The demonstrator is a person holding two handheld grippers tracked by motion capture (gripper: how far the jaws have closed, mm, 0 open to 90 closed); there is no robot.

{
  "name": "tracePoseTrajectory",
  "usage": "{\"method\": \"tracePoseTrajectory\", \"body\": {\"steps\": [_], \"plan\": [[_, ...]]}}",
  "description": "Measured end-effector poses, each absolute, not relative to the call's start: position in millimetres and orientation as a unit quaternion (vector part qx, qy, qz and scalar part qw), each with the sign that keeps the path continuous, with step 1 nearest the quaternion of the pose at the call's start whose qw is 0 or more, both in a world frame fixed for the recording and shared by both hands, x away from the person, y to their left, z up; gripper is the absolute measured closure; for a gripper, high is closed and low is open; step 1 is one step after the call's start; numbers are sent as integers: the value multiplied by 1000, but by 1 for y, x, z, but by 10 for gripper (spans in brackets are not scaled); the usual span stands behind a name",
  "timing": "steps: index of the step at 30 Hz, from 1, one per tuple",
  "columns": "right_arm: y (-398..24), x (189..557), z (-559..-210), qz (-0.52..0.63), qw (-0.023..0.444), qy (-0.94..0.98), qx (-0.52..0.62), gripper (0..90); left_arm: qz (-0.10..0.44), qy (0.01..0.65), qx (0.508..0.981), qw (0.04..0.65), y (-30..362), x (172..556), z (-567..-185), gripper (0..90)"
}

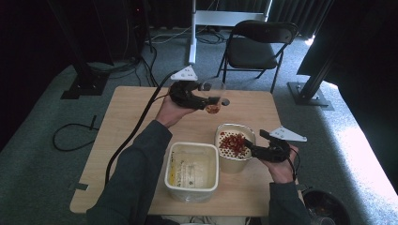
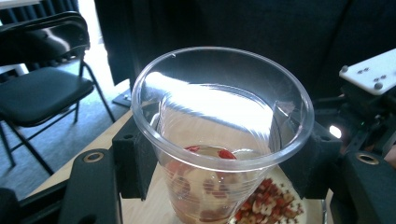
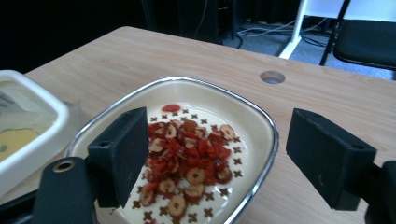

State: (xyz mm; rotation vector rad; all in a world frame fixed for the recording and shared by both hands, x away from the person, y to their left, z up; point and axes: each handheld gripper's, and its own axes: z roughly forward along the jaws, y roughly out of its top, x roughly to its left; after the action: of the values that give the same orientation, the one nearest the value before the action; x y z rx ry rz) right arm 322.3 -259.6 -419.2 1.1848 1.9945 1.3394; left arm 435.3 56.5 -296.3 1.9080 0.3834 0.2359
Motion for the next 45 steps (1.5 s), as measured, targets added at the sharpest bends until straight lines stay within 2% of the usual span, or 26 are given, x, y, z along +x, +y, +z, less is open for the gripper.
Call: {"method": "tracePoseTrajectory", "body": {"steps": [11,15,18,26,36,45], "plan": [[-247,324,-420,485,234,729,422,208,80,152,810,561,36,431,-302,359],[-240,324,-417,490,236,729,415,187,71,141,812,561,26,424,-306,359],[-233,325,-412,495,245,731,402,165,64,136,813,562,18,420,-309,359],[-210,330,-399,511,267,723,380,188,52,121,820,558,-4,409,-314,359],[-207,339,-393,532,278,712,365,338,45,116,827,548,-14,406,-319,355],[-205,343,-396,536,269,714,362,413,46,117,828,546,-18,407,-322,319]]}}
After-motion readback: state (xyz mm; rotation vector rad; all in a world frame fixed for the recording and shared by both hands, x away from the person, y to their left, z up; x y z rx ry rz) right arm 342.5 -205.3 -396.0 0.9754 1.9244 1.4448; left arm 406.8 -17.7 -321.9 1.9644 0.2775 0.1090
